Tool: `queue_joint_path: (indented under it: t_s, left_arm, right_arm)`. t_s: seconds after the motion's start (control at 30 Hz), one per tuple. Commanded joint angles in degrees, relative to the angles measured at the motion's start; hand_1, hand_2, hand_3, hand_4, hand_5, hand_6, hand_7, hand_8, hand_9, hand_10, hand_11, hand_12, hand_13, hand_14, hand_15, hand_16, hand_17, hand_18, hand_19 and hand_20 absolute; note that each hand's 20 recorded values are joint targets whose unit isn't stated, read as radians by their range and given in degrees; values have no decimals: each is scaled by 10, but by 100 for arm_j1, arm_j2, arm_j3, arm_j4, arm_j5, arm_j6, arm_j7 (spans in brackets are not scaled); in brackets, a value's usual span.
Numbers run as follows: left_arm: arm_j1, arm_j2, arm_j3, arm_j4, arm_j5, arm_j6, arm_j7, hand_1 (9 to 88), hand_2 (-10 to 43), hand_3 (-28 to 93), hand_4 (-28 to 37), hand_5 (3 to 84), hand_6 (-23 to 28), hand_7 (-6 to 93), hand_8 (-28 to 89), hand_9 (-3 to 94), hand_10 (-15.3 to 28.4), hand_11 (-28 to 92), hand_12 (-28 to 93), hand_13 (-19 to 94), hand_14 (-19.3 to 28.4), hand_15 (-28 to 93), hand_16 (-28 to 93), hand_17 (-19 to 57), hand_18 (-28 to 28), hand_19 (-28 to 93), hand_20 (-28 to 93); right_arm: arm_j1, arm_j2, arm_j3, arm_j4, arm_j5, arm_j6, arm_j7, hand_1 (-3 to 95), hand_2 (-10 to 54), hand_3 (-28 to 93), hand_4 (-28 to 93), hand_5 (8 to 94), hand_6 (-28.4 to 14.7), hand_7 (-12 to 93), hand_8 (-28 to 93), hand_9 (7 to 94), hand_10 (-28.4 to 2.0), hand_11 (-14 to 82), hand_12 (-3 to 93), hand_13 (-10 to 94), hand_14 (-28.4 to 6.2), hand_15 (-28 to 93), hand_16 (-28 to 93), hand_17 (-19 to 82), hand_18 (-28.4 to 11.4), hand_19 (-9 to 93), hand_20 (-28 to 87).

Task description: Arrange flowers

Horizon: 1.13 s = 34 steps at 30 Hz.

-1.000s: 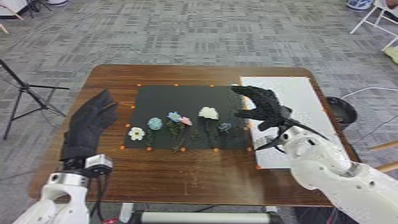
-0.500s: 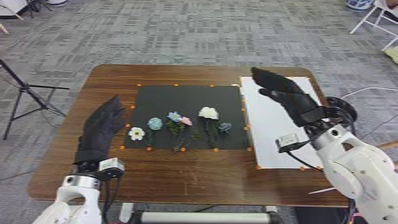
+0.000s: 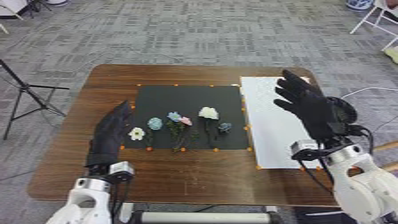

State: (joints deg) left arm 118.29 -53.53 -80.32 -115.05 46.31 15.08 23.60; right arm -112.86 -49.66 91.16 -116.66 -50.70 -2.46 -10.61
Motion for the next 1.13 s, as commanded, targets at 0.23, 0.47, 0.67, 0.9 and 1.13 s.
queue_joint_path:
  t_s: [0.23, 0.47, 0.67, 0.9, 1.13]
  left_arm:
    - [-132, 20, 42, -111, 137, -78, 57, 261, -65, 675, -276, 287, 33, 161, -77, 193, 101, 160, 194, 140, 115, 150, 68, -89, 163, 321, 104]
    - [-410, 192, 143, -29, 106, -188, 73, 268, -64, 672, -269, 289, 39, 155, -74, 190, 106, 157, 193, 140, 109, 136, 63, -66, 125, 309, 103]
    - [17, 154, -7, -210, 143, -187, 3, 269, -62, 671, -265, 290, 40, 155, -73, 194, 108, 162, 191, 150, 102, 136, 57, -64, 130, 315, 111]
    - [69, -51, 124, -206, 163, -179, -150, 264, -49, 671, -264, 274, 30, 166, -74, 190, 102, 163, 191, 147, 111, 149, 58, -92, 157, 317, 110]
    - [-6, -92, 156, -190, 108, -288, -149, 245, -42, 637, -279, 269, 27, 169, -78, 186, 98, 154, 198, 137, 111, 137, 66, -115, 191, 329, 108]
  right_arm:
    - [-639, 323, 93, -244, 628, 167, -172, 128, -31, 783, -227, 247, -45, 28, -60, 235, -112, -17, 201, 149, -106, -96, 368, -93, -184, 258, 104]
    - [-871, 632, 92, -417, 1013, 626, -364, 119, -22, 783, -227, 232, -51, 26, -47, 222, -117, -20, 200, 146, -108, -108, 382, -109, -198, 282, 69]
    - [-863, 133, -55, -483, 651, 587, -125, 131, -19, 799, -230, 252, -42, 46, -57, 240, -116, -13, 206, 160, -101, -97, 391, -101, -178, 276, 70]
    - [-368, -43, -520, -237, 666, 345, 75, 132, -18, 800, -231, 262, -48, 53, -62, 255, -123, -6, 209, 174, -105, -81, 399, -100, -178, 281, 80]
    - [-272, -190, -529, -206, 735, 384, -82, 134, -15, 797, -228, 260, -49, 48, -57, 250, -121, -8, 212, 166, -102, -86, 398, -105, -177, 283, 82]
